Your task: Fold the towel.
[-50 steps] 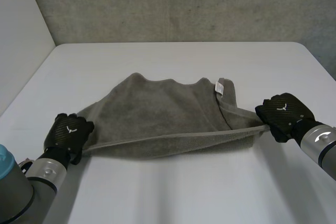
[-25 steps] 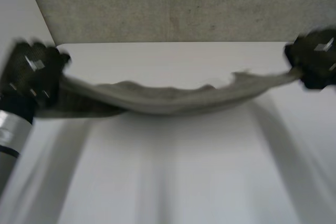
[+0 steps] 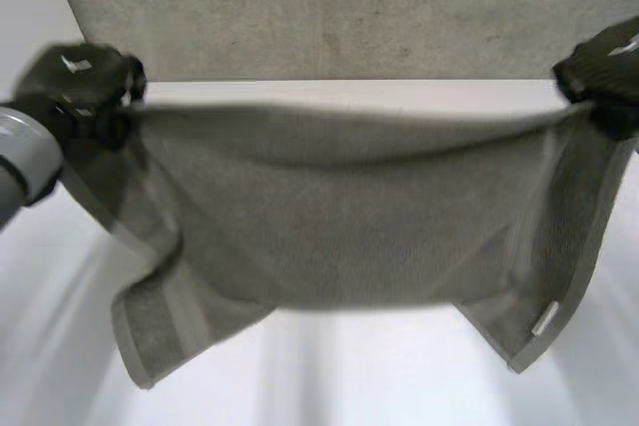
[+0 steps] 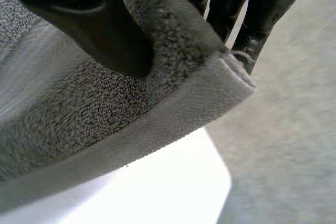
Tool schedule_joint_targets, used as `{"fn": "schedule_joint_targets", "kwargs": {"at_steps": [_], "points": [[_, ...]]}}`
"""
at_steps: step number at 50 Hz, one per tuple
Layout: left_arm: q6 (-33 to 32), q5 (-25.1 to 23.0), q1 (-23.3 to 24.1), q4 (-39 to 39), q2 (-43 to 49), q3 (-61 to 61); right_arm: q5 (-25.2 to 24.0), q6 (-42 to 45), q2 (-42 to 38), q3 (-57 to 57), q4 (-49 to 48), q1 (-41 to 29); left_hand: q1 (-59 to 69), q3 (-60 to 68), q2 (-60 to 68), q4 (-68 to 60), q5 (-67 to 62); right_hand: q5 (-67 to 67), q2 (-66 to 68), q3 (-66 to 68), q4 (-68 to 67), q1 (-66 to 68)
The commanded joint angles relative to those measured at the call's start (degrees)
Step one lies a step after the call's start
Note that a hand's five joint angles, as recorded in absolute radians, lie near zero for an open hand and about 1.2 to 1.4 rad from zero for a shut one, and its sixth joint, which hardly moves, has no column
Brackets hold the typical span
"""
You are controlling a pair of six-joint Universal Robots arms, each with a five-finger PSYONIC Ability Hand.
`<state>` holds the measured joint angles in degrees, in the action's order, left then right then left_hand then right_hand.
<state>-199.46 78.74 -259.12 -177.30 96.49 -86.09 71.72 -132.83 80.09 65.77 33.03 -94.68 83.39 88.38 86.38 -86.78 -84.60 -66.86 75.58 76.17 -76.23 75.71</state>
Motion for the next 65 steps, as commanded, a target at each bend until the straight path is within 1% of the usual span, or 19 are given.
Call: {"fn": "schedule_joint_targets", "kwargs": {"at_steps": [1,6,7,8,10,13,15,19,26,30,32,35,37,45,52,54,56,60,65], "points": [[-5.41,0.71,1.16,-0.24,13.46,7.34,7.72,1.96,-14.84,-8.34,-1.82,-5.77,-3.39,-8.38,-6.38,6.78,14.6,-3.14,4.42,3.83,-3.77,4.29],[-9.45,1.59,4.24,-0.59,19.26,19.29,11.41,1.7,-23.56,-21.86,-6.12,-7.89,-3.39,-8.38,-6.38,6.78,14.6,-3.14,4.42,3.83,-3.77,4.29],[-9.45,2.81,4.5,-0.77,20.14,23.73,12.9,1.27,-25.23,-27.39,-8.66,-8.15,-3.39,-8.38,-6.38,6.78,14.6,-3.14,4.42,3.83,-3.77,4.29],[-8.85,4.47,4.68,-1.29,20.4,28.65,12.92,1.26,-25.25,-27.44,-8.68,-8.15,-3.39,-8.38,-6.38,6.78,14.6,-3.14,4.42,3.83,-3.77,4.29],[-7.8,6.49,5.29,-2.6,20.41,33.05,15.28,0.13,-26.57,-37.42,-16.9,-8.68,-3.39,-8.38,-6.38,6.78,14.6,-3.14,4.42,3.83,-3.77,4.29],[-4.73,9.49,5.64,-8.12,19.36,38.43,15.82,-1.38,-26.48,-39.49,-21.51,-8.86,-3.39,-8.38,-6.38,6.78,14.6,-3.14,4.42,3.83,-3.77,4.29],[-2.79,10.2,5.73,-11.11,18.66,39.32,15.64,-4.7,-24.3,-38.88,-29.57,-9.21,-3.39,-8.38,-6.38,6.78,14.6,-3.14,4.42,3.83,-3.77,4.29],[0.13,10.47,5.91,-16.41,15.75,38.72,14.67,-5.77,-20.5,-36.41,-31.89,-8.68,-3.39,-8.38,-6.38,6.78,14.6,-3.14,4.42,3.83,-3.77,4.29],[0.83,9.76,5.38,-20.37,13.38,28.64,8.7,-5.33,-17.43,-23.96,-28.99,-8.59,-3.39,-8.38,-6.38,6.78,14.6,-3.14,4.42,3.83,-3.77,4.29],[0.83,8.71,5.03,-20.81,13.38,22.28,8.52,-4.02,-17.43,-18.42,-28.2,-8.42,-3.39,-8.38,-6.38,6.78,14.6,-3.14,4.42,3.83,-3.77,4.29],[0.83,6.35,4.59,-21.68,13.73,15.55,8.52,-3.31,-17.43,-15.32,-28.28,-8.33,-3.39,-8.38,-6.38,6.78,14.6,-3.14,4.42,3.83,-3.77,4.29],[0.83,5.02,4.41,-22.74,13.99,11.91,7.73,-2.87,-17.6,-8.81,-28.46,-8.24,-3.39,-8.38,-6.38,6.78,14.6,-3.14,4.42,3.83,-3.77,4.29],[0.65,3.09,3.45,-25.8,15.04,4.3,6.94,-2.87,-17.78,-1.9,-29.16,-8.24,-3.39,-8.38,-6.38,6.78,14.6,-3.14,4.42,3.83,-3.77,4.29],[-0.4,2.2,2.4,-36.35,19.0,-11.27,2.11,-2.52,-19.8,12.96,-33.1,-5.96,-3.39,-8.38,-6.38,6.78,14.6,-3.14,4.42,3.83,-3.77,4.29],[-4.53,1.41,1.69,-37.68,17.6,-20.61,2.63,-2.52,-17.1,20.44,-34.35,-4.9,-3.39,-8.38,-6.38,6.78,14.6,-3.14,4.42,3.83,-3.77,4.29],[-6.89,0.71,1.52,-37.33,13.32,-24.98,2.9,-2.87,-13.56,22.13,-33.47,-4.46,-3.39,-8.38,-6.38,6.78,14.6,-3.14,4.42,3.83,-3.77,4.29],[-7.69,0.36,1.51,-36.89,9.55,-27.53,2.9,-2.78,-5.07,25.45,-28.75,-2.19,-3.39,-8.38,-6.38,6.78,14.6,-3.14,4.42,3.83,-3.77,4.29],[-7.61,-0.17,0.9,-34.96,1.6,-31.51,1.67,-2.52,1.18,28.09,-22.08,0.97,-3.39,-8.38,-6.38,6.78,14.6,-3.14,4.42,3.83,-3.77,4.29],[-5.68,-1.65,-2.6,-25.49,-12.43,-35.9,-0.71,0.91,8.85,31.0,-14.66,4.5,-3.39,-8.38,-6.38,6.78,14.6,-3.14,4.42,3.83,-3.77,4.29]]}}
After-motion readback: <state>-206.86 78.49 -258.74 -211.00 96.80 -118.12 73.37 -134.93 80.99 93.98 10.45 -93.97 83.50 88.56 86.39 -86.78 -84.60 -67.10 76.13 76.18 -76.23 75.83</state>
